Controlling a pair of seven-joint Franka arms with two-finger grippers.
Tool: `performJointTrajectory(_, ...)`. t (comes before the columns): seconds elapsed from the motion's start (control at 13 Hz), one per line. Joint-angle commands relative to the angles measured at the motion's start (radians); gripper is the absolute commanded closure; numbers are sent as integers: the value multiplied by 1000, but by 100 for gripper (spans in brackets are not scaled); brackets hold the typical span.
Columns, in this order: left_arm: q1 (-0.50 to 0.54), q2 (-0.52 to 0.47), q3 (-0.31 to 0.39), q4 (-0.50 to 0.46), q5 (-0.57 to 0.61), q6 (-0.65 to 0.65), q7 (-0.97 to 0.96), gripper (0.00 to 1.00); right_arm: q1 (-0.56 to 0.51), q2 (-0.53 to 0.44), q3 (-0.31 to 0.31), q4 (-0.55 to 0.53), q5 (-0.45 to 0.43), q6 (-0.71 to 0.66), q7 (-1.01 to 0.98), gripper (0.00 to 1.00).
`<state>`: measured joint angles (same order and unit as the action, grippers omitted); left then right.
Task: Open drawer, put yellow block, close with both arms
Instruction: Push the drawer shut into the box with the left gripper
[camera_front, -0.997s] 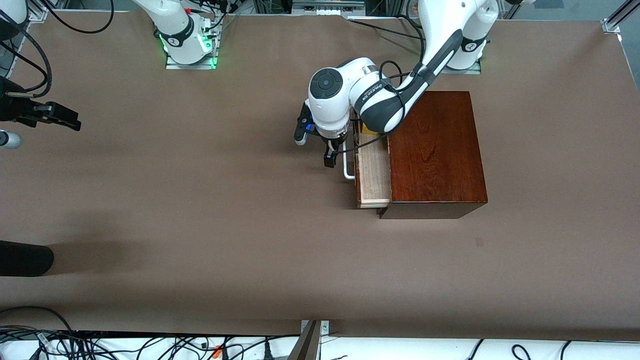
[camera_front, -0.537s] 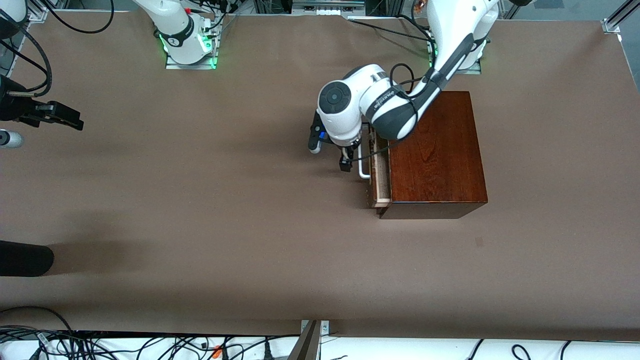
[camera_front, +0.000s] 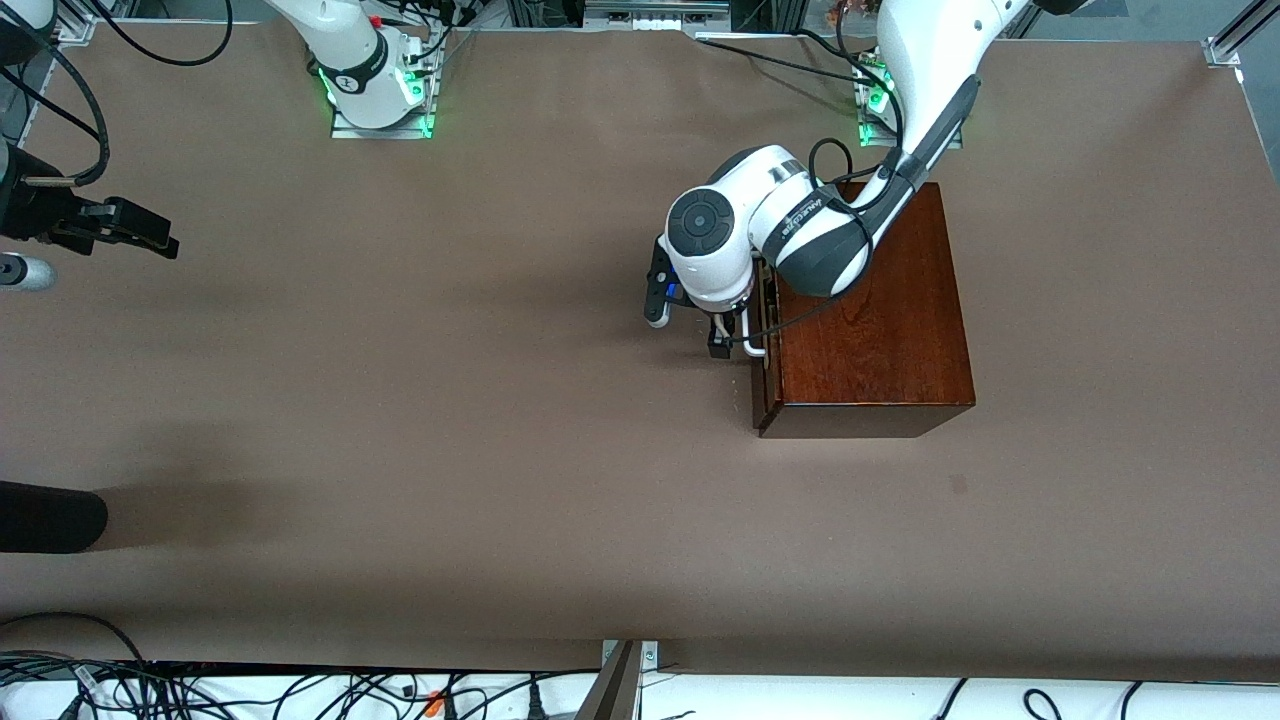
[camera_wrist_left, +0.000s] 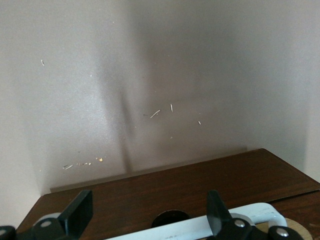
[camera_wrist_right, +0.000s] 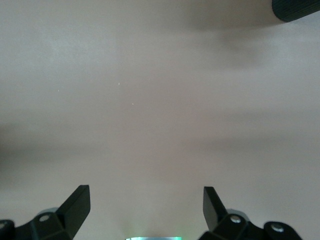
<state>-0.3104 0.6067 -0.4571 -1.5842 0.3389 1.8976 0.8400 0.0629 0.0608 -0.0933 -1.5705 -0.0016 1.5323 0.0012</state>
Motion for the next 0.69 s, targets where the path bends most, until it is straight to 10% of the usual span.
performJointTrajectory(0.0,8,-24,6,6,14,-28,24,0,-20,-24,14,-19,8,25,-47,0)
performJointTrajectory(0.61,16,-197,9,170,-132,-256,-266,0,-20,-19,6,-26,0,43,-56,0)
